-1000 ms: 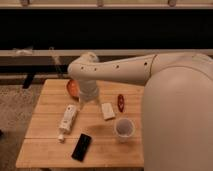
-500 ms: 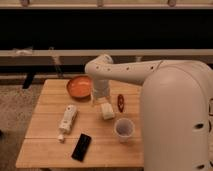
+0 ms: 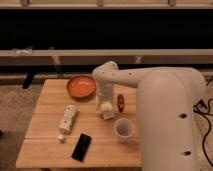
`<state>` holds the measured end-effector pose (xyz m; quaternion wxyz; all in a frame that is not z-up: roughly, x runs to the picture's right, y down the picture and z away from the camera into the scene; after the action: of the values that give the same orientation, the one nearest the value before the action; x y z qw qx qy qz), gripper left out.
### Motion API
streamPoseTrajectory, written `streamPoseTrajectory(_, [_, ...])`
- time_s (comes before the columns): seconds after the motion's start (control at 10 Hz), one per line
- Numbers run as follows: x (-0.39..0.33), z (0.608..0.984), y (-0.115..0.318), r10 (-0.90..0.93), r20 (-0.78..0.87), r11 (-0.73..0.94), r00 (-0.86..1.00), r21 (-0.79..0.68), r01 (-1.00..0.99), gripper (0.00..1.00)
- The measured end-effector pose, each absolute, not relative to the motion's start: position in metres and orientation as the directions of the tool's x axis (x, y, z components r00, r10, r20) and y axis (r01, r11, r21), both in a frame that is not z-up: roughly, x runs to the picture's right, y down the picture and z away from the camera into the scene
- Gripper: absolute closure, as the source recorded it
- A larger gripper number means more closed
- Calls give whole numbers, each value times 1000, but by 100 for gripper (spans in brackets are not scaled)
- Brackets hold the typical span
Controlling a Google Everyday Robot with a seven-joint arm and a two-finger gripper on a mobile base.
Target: Place the white sponge in the ceramic cup
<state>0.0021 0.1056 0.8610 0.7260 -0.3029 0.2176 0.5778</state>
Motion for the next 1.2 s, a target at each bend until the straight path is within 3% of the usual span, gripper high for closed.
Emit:
streamPoseTrajectory(0.9, [11, 901, 123, 657, -718, 129, 232, -196, -972, 35])
streamPoseTrajectory(1.0, [9, 901, 124, 652, -721, 132, 235, -197, -971, 38])
streamPoseTrajectory(1.2, [8, 904, 129, 637, -733, 139, 239, -196, -971, 59])
